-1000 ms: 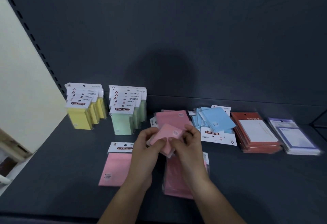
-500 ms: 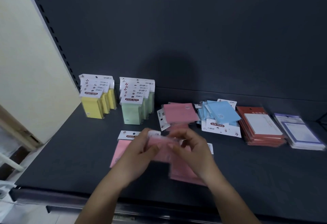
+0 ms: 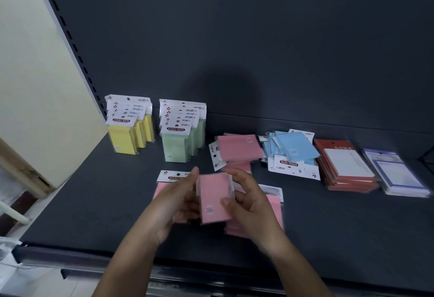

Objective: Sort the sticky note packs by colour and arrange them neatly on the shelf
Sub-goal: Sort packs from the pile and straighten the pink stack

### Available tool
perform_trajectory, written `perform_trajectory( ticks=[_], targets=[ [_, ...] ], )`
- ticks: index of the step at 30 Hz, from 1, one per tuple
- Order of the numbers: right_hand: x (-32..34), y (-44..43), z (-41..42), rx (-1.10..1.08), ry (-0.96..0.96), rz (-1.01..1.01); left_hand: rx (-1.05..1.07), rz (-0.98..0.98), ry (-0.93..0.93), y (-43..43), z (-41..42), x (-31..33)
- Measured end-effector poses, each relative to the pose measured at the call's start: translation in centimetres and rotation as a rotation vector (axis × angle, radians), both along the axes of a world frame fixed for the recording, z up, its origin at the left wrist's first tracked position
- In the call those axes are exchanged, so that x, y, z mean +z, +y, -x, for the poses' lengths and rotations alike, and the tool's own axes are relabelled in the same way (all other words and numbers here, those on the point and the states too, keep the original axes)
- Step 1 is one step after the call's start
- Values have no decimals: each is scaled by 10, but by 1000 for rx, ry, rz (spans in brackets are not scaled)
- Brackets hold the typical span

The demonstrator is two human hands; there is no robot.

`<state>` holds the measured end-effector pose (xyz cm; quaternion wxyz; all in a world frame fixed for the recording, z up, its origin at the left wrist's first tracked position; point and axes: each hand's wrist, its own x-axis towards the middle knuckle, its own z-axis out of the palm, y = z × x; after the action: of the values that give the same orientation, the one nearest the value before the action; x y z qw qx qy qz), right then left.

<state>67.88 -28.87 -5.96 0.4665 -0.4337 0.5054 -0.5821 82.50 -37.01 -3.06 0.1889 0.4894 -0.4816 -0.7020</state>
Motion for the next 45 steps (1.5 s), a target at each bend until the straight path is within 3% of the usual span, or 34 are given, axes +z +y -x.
perform_trajectory(
  ticks=[5, 10, 12, 16, 24, 29, 34, 38, 41, 45],
  targets=[
    [-4, 2, 0, -88, 403, 68, 145, -211, 247, -3, 10, -4],
    [-4, -2, -10, -297, 293, 0, 468, -62, 389, -6, 19, -9],
    [-5, -6, -14, -336, 359, -27, 478, 138, 305, -4, 26, -14],
    [-9, -14, -20, -288, 637, -53, 343, 524, -34, -5, 30, -33],
    [-24, -20, -17, -402, 1298, -86, -154, 911, -453, 6, 21, -52],
    [-26, -22, -21, -399, 1523, -135, -171, 1028, -541, 7, 17, -57],
    [-19, -29, -17, -366, 1496, -125, -205, 1044, -543, 5, 20, -59],
    [-13, -41, 4, -402, 1263, -48, -177, 1066, -567, 0, 22, -57],
    [-1, -51, 22, -472, 1145, -38, -65, 971, -394, -10, 35, -42],
    [15, -64, 35, -348, 1052, -250, 19, 823, -192, -34, 63, -26]
  ],
)
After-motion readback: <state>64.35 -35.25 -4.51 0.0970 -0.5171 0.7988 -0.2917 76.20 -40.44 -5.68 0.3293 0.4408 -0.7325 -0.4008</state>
